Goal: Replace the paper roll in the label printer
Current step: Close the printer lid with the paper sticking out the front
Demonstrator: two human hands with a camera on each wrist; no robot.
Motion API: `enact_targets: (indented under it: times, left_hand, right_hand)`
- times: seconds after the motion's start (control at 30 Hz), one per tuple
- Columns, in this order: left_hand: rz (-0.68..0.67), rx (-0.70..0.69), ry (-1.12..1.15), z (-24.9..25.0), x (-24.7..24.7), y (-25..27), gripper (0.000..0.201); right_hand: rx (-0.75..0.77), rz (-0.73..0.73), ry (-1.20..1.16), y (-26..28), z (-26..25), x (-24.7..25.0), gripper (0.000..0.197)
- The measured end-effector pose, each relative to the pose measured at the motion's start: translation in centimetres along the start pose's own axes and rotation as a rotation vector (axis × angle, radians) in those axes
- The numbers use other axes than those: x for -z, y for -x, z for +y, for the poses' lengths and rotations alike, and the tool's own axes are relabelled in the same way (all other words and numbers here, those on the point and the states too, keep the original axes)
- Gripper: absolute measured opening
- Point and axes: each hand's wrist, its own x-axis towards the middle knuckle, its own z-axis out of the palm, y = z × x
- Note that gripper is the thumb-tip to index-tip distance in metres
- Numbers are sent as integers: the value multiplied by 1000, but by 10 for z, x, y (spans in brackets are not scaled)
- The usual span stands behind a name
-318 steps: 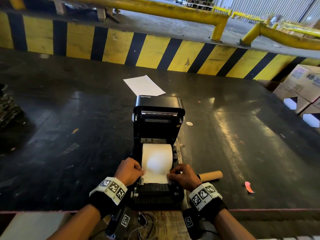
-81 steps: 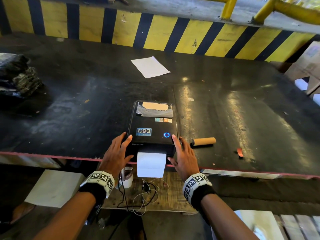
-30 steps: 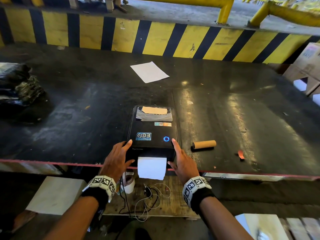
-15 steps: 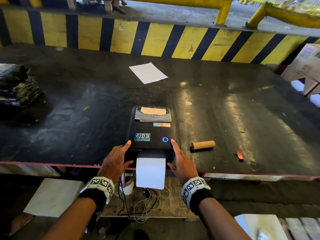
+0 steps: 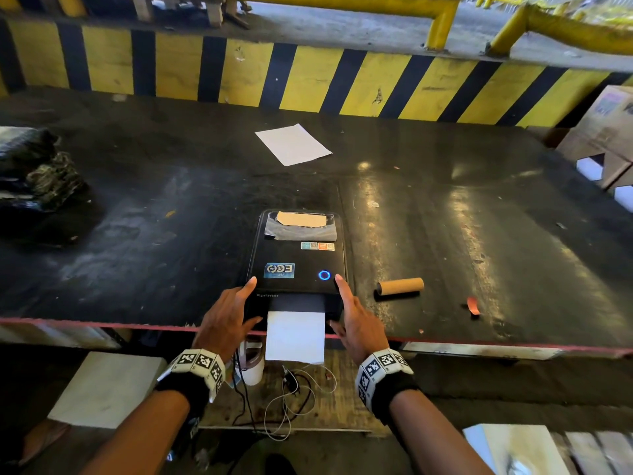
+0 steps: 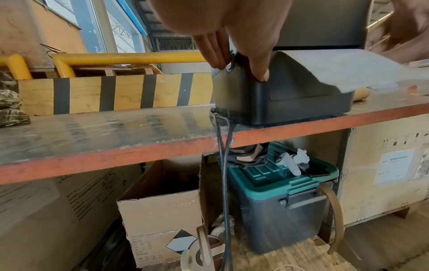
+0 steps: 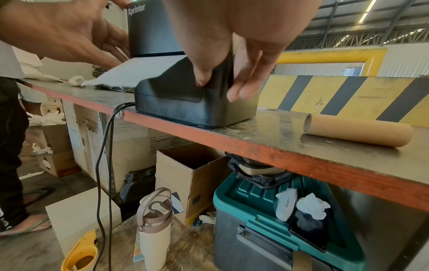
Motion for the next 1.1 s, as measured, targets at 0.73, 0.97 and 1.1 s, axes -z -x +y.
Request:
enact_targets:
  times: [0.73,0.97,1.1]
  left_hand:
    - [9,53,2,8,1,3,80]
    - [-9,66,-8,9,3,4,81]
    - [-16,74,-13,10,5,5,81]
  right_hand:
    - [-1,-13,-41,3,-3,5,92]
    - [9,-25,-46,3,-2,7,91]
    - [18,-18,-57,4,-3,8,93]
